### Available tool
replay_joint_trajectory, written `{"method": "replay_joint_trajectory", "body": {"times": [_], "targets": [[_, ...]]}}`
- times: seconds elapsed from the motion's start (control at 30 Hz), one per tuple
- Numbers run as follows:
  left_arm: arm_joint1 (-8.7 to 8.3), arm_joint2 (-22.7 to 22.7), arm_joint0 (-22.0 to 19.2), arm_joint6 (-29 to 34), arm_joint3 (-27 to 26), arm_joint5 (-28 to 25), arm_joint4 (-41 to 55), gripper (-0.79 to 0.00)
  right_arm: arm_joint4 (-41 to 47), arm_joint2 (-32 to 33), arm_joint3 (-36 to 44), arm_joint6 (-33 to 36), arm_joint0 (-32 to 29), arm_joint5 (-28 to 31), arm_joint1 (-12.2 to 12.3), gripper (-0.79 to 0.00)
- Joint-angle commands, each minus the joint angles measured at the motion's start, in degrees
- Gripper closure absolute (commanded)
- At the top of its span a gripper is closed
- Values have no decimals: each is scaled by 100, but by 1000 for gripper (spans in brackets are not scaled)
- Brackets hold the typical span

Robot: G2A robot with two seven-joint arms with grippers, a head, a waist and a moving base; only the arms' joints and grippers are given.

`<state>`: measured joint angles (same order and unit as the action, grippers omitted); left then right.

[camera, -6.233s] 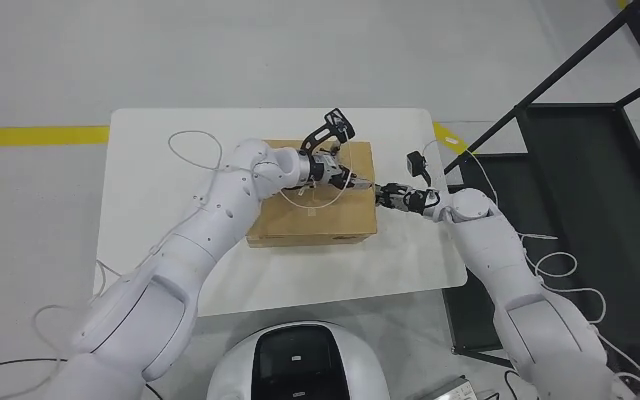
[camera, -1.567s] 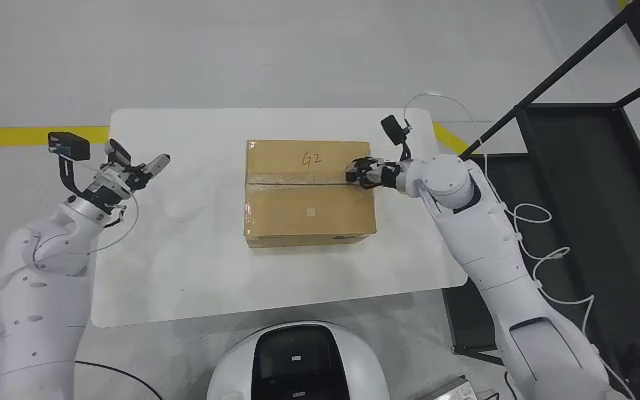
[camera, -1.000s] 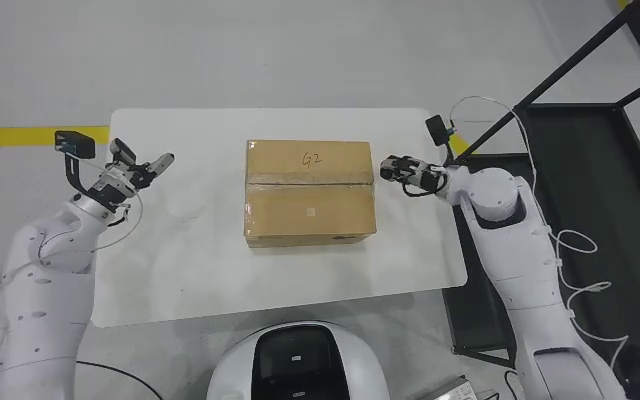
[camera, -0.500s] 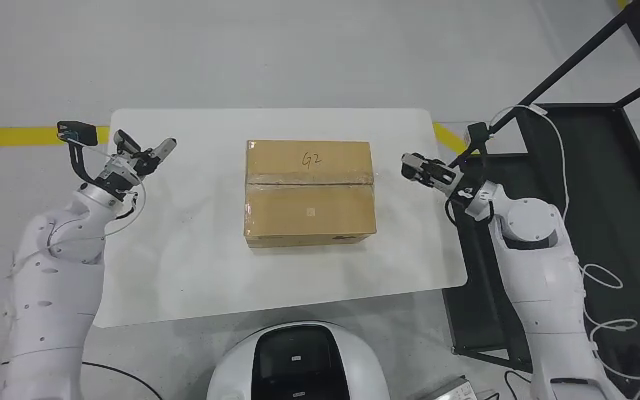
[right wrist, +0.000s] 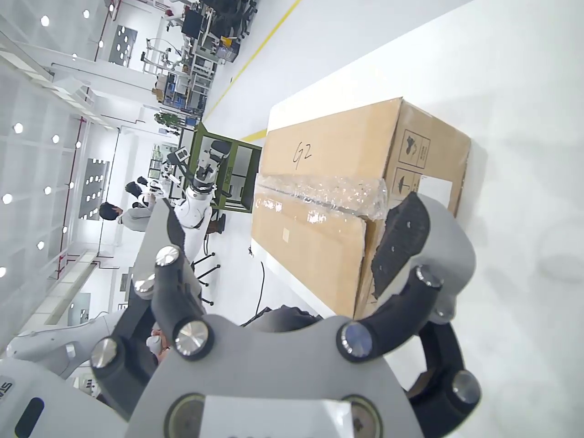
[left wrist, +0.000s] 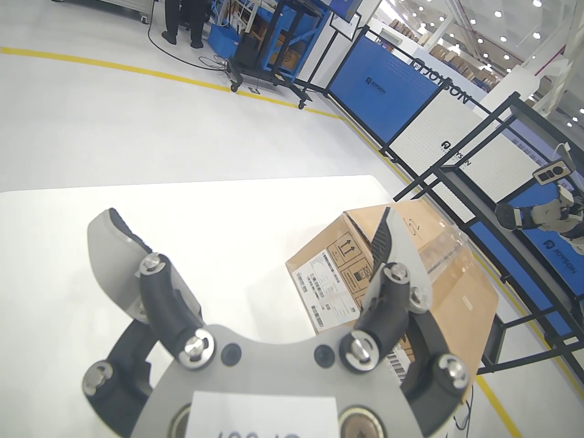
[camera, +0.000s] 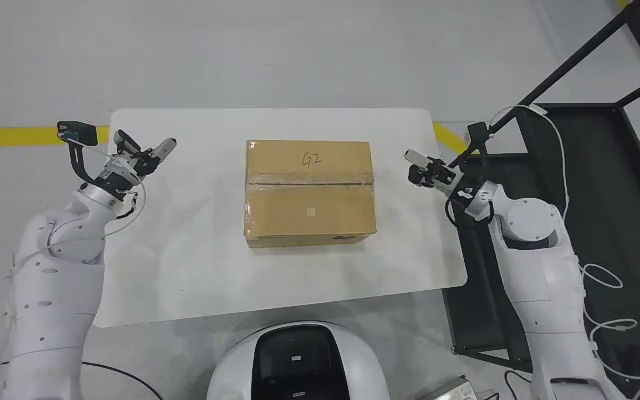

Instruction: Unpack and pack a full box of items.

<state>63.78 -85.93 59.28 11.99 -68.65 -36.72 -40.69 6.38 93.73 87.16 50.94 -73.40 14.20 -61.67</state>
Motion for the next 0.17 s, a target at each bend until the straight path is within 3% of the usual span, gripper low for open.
{"method": "replay_joint_trajectory", "body": {"times": [0.0, 0.13], "targets": [[0, 0, 0, 0, 0, 0, 0, -784, 0, 0, 0, 0, 0, 0, 0, -784], [0, 0, 0, 0, 0, 0, 0, -785, 0, 0, 0, 0, 0, 0, 0, -784]]}}
